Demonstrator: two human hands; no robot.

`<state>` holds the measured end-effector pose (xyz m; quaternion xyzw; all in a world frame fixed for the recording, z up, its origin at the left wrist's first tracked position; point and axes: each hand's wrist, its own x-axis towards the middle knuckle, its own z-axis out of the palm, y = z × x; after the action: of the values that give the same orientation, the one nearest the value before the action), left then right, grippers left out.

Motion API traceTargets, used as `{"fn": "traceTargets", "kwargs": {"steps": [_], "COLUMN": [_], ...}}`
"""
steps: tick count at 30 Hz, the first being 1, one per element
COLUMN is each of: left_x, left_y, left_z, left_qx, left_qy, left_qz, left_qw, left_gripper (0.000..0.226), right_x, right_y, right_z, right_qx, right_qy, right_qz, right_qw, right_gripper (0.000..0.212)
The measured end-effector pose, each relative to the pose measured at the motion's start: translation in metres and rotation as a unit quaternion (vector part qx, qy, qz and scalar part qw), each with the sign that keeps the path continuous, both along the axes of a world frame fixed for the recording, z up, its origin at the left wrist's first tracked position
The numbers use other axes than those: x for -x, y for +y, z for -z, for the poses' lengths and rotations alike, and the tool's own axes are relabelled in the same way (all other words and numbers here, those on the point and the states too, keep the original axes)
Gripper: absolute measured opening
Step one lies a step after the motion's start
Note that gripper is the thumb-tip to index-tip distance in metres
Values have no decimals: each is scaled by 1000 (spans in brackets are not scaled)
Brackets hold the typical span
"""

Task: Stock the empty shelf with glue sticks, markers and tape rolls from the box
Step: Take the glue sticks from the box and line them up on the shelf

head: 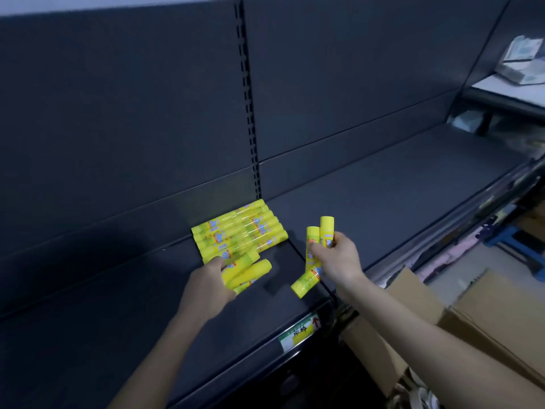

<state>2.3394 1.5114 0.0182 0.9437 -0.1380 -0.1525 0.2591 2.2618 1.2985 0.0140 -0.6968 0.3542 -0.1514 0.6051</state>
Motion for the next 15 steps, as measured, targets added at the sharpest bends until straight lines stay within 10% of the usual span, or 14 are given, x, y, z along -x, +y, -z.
{"fn": "traceTargets", "kwargs": {"steps": [15], "left_x": [-9], "left_y": [25], "left_z": [65], "left_qx": [-25], "left_qy": [-142], "left_qz": [6], "left_qw": [989], "left_gripper": [22], "right_x": [-54], "right_y": [31], "right_z": [44], "right_qx": [149], "right_qy": [11], "right_qz": [-56], "right_qw": [987], "right_gripper": [15]}}
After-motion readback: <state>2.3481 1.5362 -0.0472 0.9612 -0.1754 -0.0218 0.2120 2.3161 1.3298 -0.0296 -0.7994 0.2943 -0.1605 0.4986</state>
